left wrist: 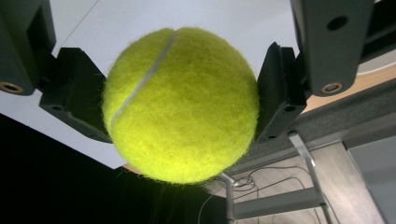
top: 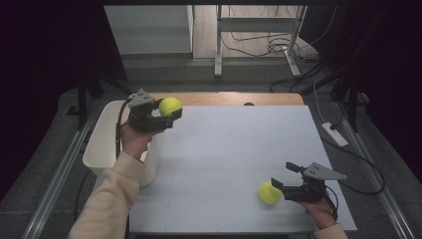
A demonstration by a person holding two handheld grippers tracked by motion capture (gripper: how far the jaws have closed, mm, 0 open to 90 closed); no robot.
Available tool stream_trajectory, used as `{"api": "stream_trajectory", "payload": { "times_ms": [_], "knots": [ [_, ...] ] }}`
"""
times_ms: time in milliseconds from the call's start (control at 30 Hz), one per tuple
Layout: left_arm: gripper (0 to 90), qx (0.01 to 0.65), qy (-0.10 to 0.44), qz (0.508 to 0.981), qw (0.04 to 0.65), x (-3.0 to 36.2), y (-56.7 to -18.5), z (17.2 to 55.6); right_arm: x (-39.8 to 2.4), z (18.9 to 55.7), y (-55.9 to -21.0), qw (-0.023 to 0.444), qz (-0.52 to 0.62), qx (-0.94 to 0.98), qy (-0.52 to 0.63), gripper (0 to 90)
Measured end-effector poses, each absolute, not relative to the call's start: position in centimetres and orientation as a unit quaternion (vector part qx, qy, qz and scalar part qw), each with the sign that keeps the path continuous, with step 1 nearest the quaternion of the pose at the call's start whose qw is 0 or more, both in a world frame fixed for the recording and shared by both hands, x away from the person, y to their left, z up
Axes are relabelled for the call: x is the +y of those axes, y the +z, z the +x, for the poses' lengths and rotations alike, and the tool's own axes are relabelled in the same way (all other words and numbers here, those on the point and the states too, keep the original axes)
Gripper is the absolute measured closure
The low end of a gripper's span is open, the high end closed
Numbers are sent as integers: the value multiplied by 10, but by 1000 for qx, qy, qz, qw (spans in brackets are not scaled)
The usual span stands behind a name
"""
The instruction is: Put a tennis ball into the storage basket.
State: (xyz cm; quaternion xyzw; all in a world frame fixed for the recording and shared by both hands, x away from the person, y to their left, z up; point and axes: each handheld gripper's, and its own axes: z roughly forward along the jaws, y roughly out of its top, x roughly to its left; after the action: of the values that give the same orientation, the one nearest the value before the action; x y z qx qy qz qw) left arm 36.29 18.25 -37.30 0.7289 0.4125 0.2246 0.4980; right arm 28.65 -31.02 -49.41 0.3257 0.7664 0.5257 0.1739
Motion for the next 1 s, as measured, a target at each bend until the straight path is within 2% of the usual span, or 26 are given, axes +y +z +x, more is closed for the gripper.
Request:
{"api": "stream_trajectory", "payload": {
  "times_ms": [1000],
  "knots": [
    [263,465,246,707,473,220,-382,371,-310,287,-494,175,327,766,526,137]
  ]
}}
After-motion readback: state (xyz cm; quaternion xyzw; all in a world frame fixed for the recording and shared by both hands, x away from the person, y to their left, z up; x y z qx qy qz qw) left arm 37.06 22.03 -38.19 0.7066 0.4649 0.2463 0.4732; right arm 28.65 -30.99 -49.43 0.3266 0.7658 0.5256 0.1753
